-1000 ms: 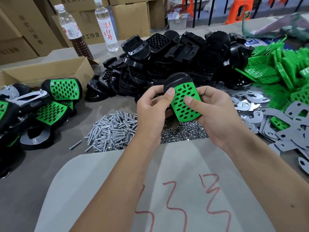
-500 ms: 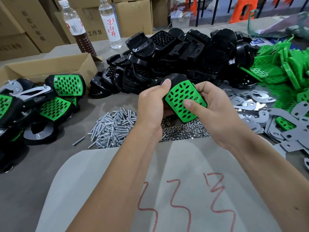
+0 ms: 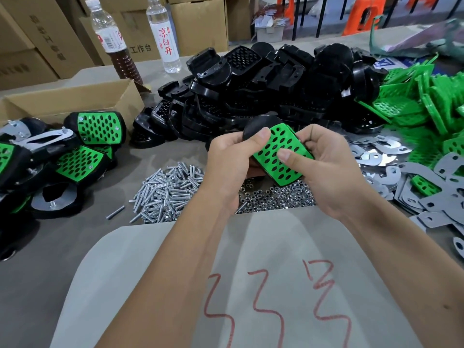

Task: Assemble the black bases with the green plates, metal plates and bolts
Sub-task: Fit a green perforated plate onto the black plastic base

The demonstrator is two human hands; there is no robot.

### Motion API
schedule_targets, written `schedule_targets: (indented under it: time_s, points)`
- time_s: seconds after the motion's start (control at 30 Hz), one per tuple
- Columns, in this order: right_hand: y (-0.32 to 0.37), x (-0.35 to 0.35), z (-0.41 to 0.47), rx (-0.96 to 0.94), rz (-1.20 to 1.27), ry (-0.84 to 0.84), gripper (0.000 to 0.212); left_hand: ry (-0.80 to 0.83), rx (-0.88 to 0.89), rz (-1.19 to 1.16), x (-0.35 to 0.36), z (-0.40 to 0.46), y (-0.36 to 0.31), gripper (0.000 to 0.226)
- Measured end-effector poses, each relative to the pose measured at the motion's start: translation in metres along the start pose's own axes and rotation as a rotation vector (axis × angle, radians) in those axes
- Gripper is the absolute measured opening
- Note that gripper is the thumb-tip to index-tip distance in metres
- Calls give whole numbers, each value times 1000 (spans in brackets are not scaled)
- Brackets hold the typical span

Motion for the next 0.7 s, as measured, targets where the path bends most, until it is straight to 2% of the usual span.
schedule_targets:
  time_s: [0.27, 0.43, 0.5, 0.57, 0.7]
  points:
    - [2, 4, -2, 18, 100, 88, 22, 12, 6, -34, -1, 3, 0, 20]
    - [-3, 2, -1, 125, 160, 93, 43, -79, 157, 70, 2, 5, 3, 15]
    - [-3, 4, -1, 127, 151, 152, 47, -105, 202, 114, 4, 4, 4, 23]
    - [0, 5, -2, 80, 150, 188, 46, -94, 188, 82, 5, 3, 4, 26]
    - [5, 2, -1, 28, 177, 178, 44, -21, 60, -65, 3, 4, 7, 17]
Point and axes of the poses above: each hand's wrist, its own z-axis towards the middle knuckle, its own x-axis out of the palm, y = z × x, the point moved 4 cm from there along z, towards the middle knuckle, and after that the axes turned 3 degrees about z, right-handed, at the moved point
